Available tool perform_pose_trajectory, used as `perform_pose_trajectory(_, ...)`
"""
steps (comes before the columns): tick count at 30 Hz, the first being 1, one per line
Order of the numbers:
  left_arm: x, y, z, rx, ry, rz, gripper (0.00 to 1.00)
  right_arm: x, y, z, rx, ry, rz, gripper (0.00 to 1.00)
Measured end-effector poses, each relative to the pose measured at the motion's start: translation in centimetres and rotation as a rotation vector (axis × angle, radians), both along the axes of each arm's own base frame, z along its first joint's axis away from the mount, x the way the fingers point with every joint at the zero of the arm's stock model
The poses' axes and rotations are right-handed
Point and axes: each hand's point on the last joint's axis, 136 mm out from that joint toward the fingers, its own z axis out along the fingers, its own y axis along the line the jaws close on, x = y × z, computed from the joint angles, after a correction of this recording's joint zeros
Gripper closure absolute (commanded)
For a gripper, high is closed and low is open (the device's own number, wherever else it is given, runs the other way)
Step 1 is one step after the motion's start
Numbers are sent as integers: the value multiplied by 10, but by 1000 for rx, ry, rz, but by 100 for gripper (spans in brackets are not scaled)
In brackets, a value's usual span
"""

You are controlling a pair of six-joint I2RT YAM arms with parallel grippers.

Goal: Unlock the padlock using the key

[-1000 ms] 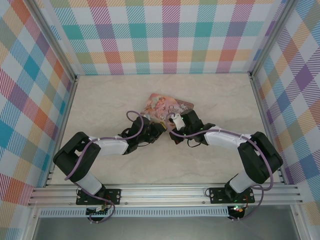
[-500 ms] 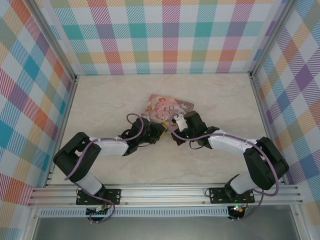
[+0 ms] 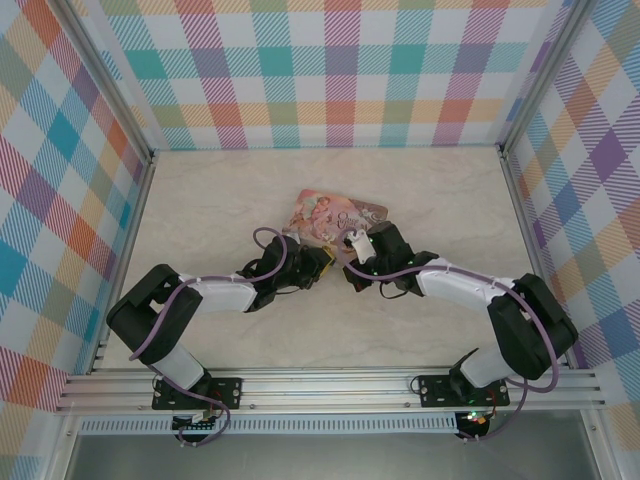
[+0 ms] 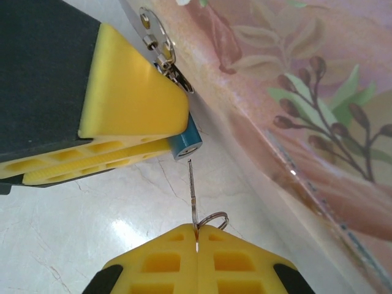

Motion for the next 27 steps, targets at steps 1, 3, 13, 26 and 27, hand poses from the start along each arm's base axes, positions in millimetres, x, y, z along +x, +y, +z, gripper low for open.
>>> perform_pose_trajectory(1,0,0,0,0,0,0,100,-1,1,0,3,2,4,99)
perform_pose_trajectory(3,0,0,0,0,0,0,100,-1,1,1,6,4,6,99)
perform_pose_trajectory(13,-1,-1,0,4,-5,-12,100,0,4,-4,-4,26,15,98)
perform_pose_trajectory(26,-2,-1,-1,14,-14,-28,100,1,3,-4,3,34,13,98)
perform_pose_trajectory(27,-2,-1,-1,14,-14,-28,100,2,2,-4,5,35,11,98)
